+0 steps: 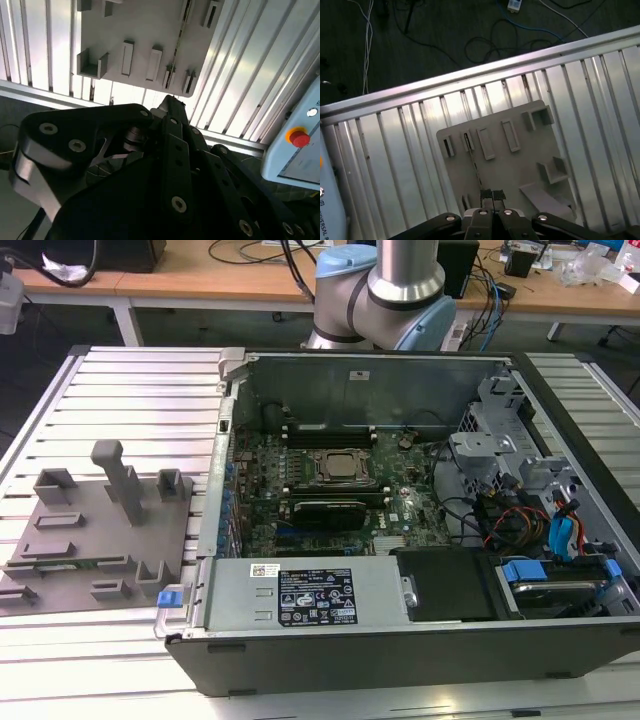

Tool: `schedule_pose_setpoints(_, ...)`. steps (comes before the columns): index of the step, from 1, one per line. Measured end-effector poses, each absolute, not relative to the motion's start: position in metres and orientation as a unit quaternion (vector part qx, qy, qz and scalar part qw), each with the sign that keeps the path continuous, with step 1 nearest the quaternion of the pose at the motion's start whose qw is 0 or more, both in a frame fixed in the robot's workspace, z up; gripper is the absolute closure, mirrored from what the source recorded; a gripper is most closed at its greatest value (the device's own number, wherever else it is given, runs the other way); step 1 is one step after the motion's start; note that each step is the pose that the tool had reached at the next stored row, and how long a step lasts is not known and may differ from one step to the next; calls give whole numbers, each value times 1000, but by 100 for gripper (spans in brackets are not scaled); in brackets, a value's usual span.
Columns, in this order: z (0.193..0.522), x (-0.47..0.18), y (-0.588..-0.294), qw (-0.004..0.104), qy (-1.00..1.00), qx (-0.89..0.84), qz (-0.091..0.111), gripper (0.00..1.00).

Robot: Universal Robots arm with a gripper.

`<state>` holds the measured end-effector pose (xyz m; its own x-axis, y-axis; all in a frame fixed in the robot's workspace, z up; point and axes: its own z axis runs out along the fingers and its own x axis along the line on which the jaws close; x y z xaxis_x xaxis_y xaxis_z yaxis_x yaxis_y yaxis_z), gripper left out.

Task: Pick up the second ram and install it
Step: 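Pick up the second ram and move it above second insertion slot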

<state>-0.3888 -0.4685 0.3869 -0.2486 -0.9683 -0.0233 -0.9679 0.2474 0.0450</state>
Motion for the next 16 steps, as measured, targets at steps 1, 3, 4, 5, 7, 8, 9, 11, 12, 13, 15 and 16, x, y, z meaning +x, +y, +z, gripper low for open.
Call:
schedule_pose_setpoints(1, 387, -389, -468, 5, -784, 620, -25, 90)
schedule_pose_setpoints(3, 387, -389, -468, 5, -773, 634, -25, 90)
schedule_pose_setpoints(4, 387, -389, -468, 5, -771, 637, -25, 90)
schedule_pose_setpoints(5, 387, -389, -468, 5, -769, 638, -25, 90)
schedule_pose_setpoints(7, 387, -389, -468, 6, -767, 642, -25, 90)
schedule_pose_setpoints(8, 387, -389, -468, 6, -762, 647, -25, 90)
schedule_pose_setpoints(9, 387, -389, -468, 6, -759, 651, -25, 90)
schedule_pose_setpoints(11, 387, -389, -468, 6, -748, 663, -25, 90)
schedule_pose_setpoints(12, 387, -389, -468, 6, -746, 666, -25, 90)
schedule_pose_setpoints(13, 387, -389, -468, 6, -742, 670, -24, 90)
schedule_pose_setpoints(15, 387, -389, -468, 7, -734, 679, -24, 90)
schedule_pose_setpoints(16, 387, -389, -468, 7, -727, 686, -24, 90)
